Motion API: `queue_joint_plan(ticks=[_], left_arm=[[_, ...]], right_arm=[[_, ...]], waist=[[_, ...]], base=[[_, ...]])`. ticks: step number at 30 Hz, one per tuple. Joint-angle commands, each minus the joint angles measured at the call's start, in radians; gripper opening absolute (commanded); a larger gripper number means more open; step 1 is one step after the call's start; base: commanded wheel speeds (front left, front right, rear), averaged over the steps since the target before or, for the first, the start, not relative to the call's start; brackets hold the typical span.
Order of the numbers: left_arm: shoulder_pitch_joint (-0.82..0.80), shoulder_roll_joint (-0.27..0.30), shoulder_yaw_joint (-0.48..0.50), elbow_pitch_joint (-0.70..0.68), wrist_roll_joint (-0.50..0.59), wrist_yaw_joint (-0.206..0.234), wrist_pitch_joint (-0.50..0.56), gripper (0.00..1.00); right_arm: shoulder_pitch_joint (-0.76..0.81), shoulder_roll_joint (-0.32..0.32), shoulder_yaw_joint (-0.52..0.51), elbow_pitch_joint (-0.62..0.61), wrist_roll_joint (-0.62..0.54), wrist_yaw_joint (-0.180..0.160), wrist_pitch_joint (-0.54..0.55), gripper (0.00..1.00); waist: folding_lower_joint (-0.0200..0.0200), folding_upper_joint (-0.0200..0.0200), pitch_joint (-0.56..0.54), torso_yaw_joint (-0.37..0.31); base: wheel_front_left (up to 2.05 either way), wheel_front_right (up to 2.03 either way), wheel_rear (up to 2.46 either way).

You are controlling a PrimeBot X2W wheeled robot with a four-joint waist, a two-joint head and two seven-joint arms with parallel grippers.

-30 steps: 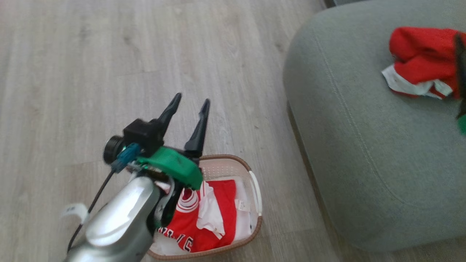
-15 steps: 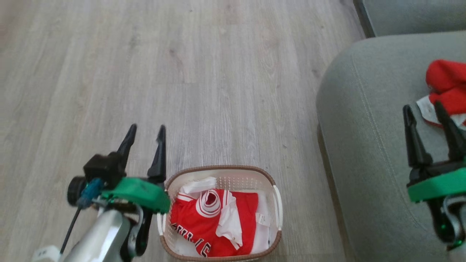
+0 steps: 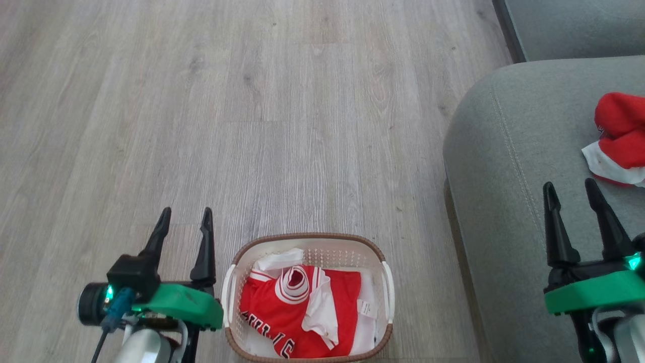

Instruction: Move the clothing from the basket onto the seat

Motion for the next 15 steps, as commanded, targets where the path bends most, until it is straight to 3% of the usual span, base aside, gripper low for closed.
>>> queue_joint_plan(ticks=[1,15], left_arm=[[-0.03,0.0,0.059,-0.026,0.018,-0.012,-0.01,1.0],[-0.015,-0.079,0.143,0.002,0.105,-0.088,-0.01,1.0]], right_arm=[[-0.013,-0.008,0.011,-0.036,-0.011,0.0,-0.006,1.0],[-0.022,-0.006,0.024,-0.021,-0.004,0.0,-0.006,1.0]], waist=[[0.0001,-0.0001,0.002,-0.002],[0.0001,-0.0001,0.002,-0.011]], base=[[0.0,0.0,0.0],[0.0,0.0,0.0]])
